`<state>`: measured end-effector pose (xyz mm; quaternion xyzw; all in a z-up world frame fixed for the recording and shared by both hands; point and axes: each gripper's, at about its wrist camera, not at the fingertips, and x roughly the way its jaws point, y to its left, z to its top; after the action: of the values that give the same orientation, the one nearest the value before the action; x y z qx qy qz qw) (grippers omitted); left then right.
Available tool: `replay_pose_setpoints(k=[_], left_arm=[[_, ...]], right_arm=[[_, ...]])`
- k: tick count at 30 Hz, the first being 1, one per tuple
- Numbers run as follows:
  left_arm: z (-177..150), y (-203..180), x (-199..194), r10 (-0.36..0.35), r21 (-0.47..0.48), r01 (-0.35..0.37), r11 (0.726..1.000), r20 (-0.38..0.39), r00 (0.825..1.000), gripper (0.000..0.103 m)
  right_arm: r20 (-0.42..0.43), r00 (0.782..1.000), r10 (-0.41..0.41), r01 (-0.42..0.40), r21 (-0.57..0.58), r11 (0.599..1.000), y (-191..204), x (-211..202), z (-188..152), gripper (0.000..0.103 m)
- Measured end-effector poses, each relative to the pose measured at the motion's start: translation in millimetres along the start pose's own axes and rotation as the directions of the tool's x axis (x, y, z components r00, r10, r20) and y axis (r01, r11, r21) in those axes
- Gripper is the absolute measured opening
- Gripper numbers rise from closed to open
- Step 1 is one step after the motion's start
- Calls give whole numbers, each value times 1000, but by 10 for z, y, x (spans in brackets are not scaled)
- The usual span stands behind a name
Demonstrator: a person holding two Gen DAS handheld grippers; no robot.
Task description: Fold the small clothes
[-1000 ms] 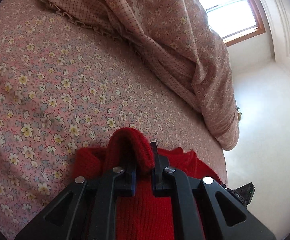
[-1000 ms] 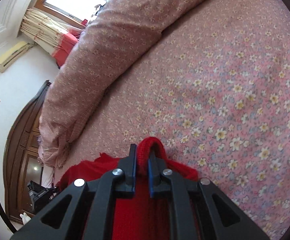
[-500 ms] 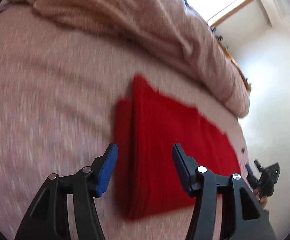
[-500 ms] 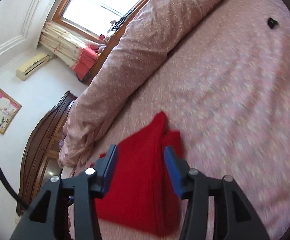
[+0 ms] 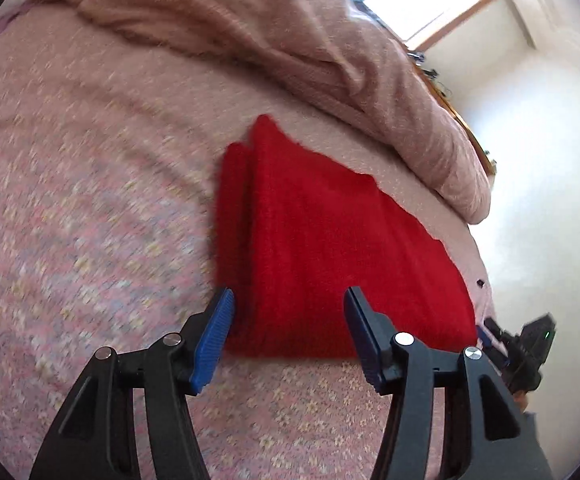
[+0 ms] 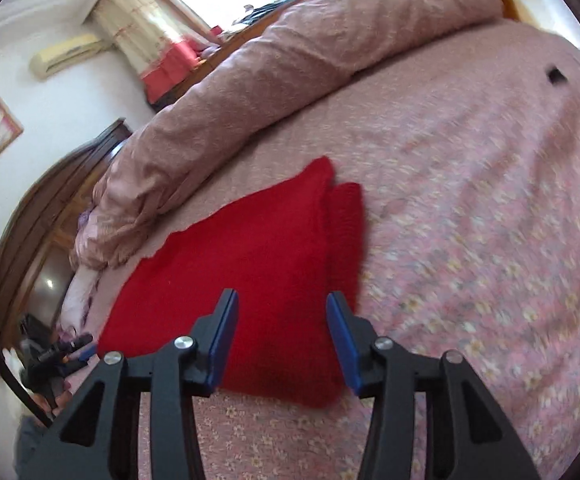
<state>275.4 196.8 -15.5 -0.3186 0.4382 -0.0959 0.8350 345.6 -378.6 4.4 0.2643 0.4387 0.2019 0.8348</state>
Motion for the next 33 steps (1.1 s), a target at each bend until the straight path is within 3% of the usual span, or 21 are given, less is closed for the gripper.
replay_pose_setpoints(k=[2,4,6,9,11,14,20,24,27,30,33], left_arm=[[-37,80,-41,-18,-25,18,1000,-24,1000,56],[-131,124,-72,-36,-49,35,998,-30,999,63],[-270,144,-47,-70,-89,66,994,-43,997,72],[-383,78,91,-84,-123,76,989,-59,995,75],[-411,28,180,-46,-99,41,994,-51,998,77],[-273,-107,315,-55,-49,52,997,-44,998,82],[74,130,523,-163,-237,164,958,23,986,86],[102,137,512,-160,-258,167,952,46,986,86],[-64,91,444,-188,-246,194,950,48,981,85],[-72,70,457,-172,-240,180,954,56,984,85],[32,73,527,-173,-284,189,940,79,982,85]], right_arm=[[-5,997,74,-73,107,992,-138,-110,-85,64],[12,991,134,-134,185,974,-223,-219,-238,71],[28,984,178,-179,222,958,-244,-284,-418,72],[4,976,219,-213,258,942,-210,-190,-599,72],[-28,978,206,-192,257,947,-191,-40,-637,72],[-63,980,187,-162,287,944,-218,179,-621,71],[2,983,186,-177,323,930,-248,383,-373,72],[53,983,176,-184,351,918,-254,516,-259,72],[69,984,163,-177,371,912,-230,533,-260,71],[67,984,163,-176,337,925,-192,525,-297,65],[58,989,137,-149,328,933,-173,558,-307,60]])
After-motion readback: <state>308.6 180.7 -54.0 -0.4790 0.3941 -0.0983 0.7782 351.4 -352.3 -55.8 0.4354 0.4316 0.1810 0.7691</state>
